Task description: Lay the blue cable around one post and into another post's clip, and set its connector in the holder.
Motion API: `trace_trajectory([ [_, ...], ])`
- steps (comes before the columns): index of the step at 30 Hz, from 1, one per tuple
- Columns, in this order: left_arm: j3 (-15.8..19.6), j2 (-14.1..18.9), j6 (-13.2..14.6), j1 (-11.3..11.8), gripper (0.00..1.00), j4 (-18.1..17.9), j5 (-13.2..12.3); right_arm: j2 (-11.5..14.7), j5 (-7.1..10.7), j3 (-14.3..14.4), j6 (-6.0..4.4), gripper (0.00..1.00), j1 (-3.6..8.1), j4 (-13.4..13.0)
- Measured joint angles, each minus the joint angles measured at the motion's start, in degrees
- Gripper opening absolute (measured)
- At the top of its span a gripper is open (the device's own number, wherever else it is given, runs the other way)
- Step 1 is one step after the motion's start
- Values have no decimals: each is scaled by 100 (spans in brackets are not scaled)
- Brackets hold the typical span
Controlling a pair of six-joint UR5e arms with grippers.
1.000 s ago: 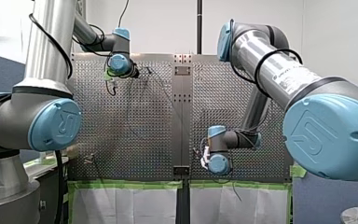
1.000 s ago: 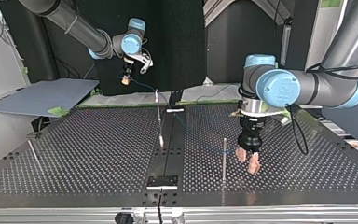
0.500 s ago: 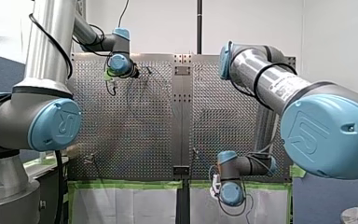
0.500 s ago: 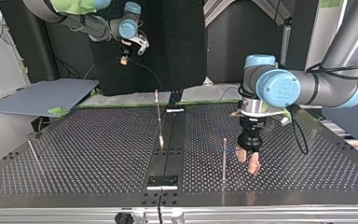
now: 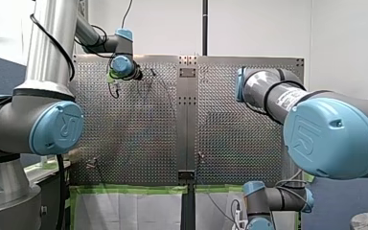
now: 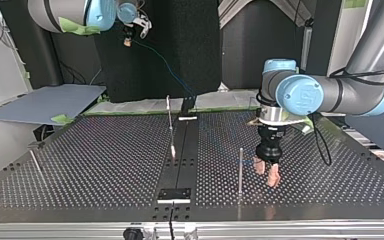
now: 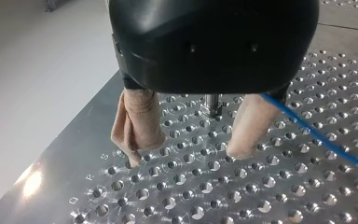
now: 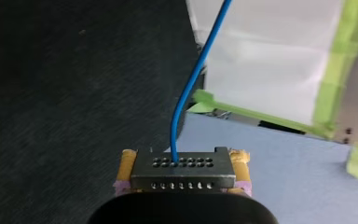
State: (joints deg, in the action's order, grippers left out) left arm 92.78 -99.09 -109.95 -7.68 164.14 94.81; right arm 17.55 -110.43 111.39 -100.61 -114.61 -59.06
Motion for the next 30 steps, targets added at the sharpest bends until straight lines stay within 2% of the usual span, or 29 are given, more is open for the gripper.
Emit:
trace_trajectory([
  [2, 0, -1, 0, 1, 100, -2, 3, -30, 116, 116, 107, 0, 115, -115],
  [6, 1, 0, 0, 1, 100, -4, 6, 76, 319, 233, 304, 0, 319, -321],
  [9, 1, 0, 0, 1, 100, 3, 10, 201, 460, 166, 388, 0, 457, -460],
  [12, 0, 0, 0, 1, 100, 10, 13, 361, 625, 35, 415, 0, 525, -625],
  [16, 1, 1, 0, 2, 100, 13, 15, 599, 862, -118, 426, 0, 483, -813],
  [21, 1, 0, -5, 1, 100, 12, 15, 905, 1150, -271, 432, 0, 374, -674],
  [26, 1, 0, -14, 2, 100, 11, 15, 1213, 1239, -301, 404, 0, 275, -389],
  [30, 1, -1, -22, 1, 100, 13, 16, 1449, 1259, -300, 275, 0, 221, -262],
])
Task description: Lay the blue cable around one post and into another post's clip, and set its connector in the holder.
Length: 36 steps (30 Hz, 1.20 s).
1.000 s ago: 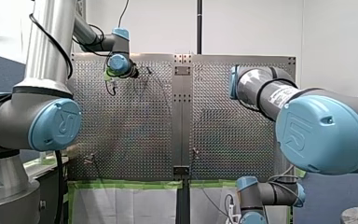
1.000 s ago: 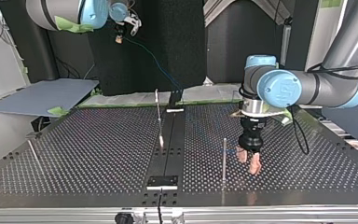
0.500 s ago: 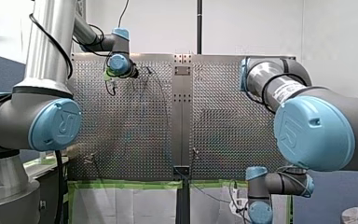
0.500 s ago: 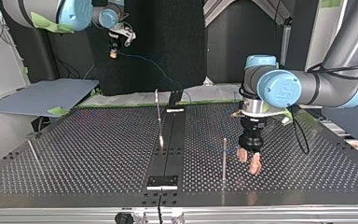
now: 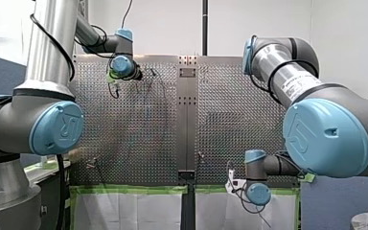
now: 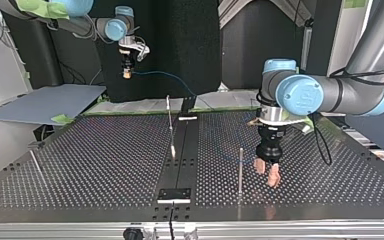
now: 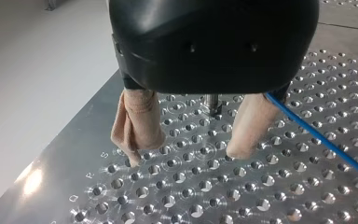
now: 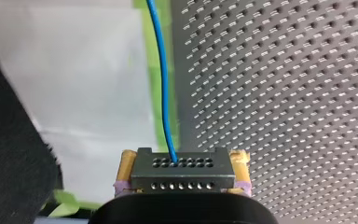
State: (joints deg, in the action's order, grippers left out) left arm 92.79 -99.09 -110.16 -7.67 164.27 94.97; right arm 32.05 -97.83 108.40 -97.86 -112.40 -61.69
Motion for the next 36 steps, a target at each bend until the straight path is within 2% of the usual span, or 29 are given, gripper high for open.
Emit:
trace_trajectory([
  [4, 0, 1, -10, 0, 100, 1, 0, 228, 33, -19, -80, 0, -37, 19],
  [12, 0, 1, -16, -18, 100, 1, -1, 664, 44, -80, -92, 0, -81, 47],
  [20, 0, 0, -22, -25, 100, 1, 46, 1075, -72, -112, -140, 0, -118, 212],
  [29, 0, 1, -47, -19, 100, 1, 52, 1561, -9, 49, -83, 0, -155, 52],
  [31, 3, 1, -48, -18, 100, 1, 51, 1574, -7, 61, -71, 0, -168, 5],
  [36, 9, 0, -55, -17, 100, 1, 52, 1356, -37, 71, -51, 0, -222, -87],
])
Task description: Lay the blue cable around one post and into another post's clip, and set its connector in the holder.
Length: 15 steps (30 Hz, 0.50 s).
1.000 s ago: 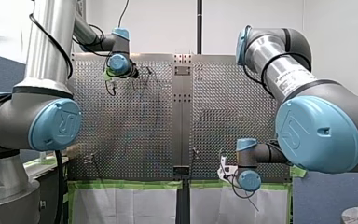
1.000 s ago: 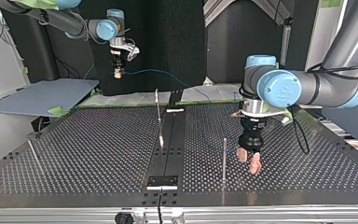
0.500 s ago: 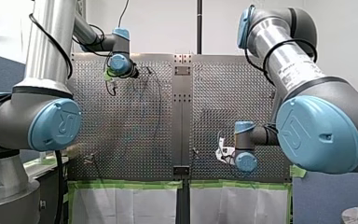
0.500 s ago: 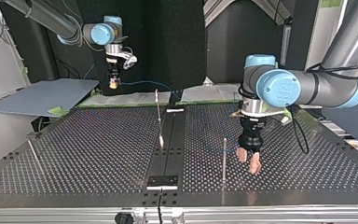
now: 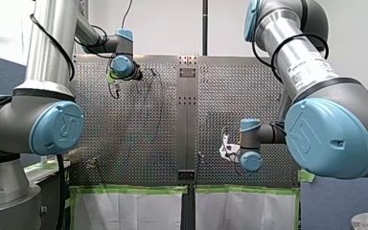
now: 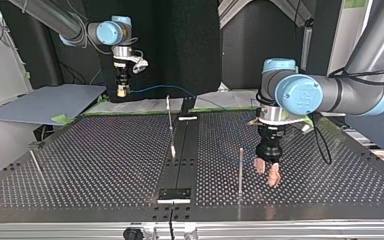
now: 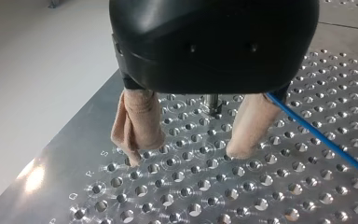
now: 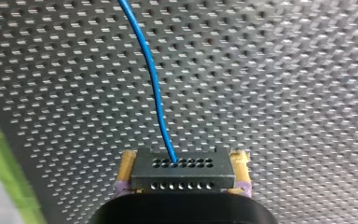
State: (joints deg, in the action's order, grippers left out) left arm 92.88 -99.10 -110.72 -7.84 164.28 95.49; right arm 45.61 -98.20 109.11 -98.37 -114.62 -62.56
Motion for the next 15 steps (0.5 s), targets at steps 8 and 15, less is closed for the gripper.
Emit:
trace_trajectory([
  [8, 5, 0, -8, -1, 100, 0, 0, -208, -90, 9, 33, 0, -68, -13],
  [15, 8, 1, -121, -12, 100, 2, -10, -221, -120, 10, 63, 0, -77, 8],
])
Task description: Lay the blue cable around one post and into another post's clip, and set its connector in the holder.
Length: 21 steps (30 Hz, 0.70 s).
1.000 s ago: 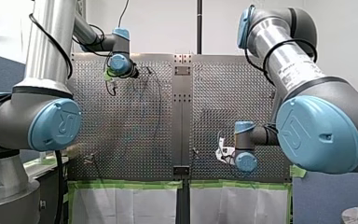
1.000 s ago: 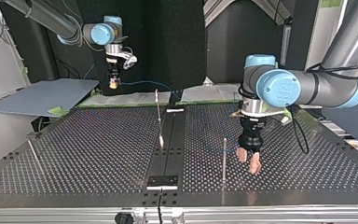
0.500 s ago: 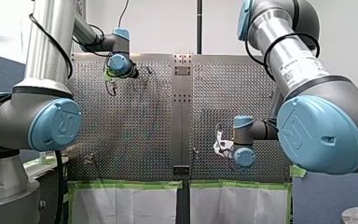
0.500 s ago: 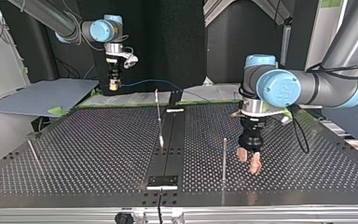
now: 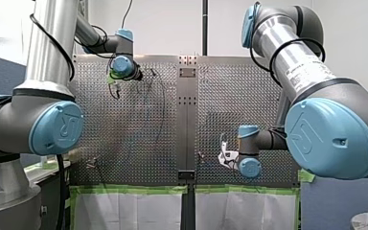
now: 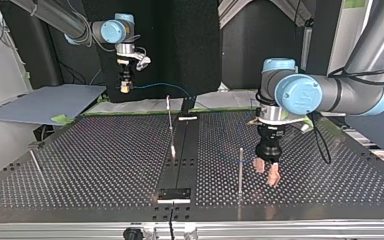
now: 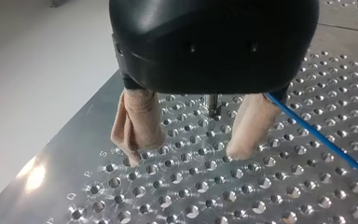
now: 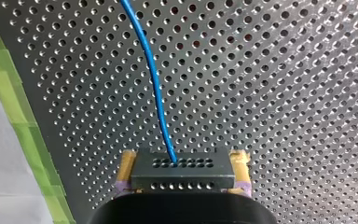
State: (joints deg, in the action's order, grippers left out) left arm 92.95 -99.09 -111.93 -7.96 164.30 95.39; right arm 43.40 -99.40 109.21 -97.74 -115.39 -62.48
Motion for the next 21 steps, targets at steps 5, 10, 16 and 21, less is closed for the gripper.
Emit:
trace_trajectory([
  [5, 0, 0, -269, -10, 100, 9, -52, -1, -1, 0, 6, 0, 1, 21],
  [10, 68, 0, -544, -12, 100, 22, -172, -2, -3, 0, 7, 0, 0, 24],
  [16, 272, 0, -879, -14, 100, -157, -467, -2, -2, 1, 8, 0, 1, 22],
  [21, 365, 1, -1155, -14, 100, -252, -725, -1, -2, 0, 8, 0, 0, 3],
])
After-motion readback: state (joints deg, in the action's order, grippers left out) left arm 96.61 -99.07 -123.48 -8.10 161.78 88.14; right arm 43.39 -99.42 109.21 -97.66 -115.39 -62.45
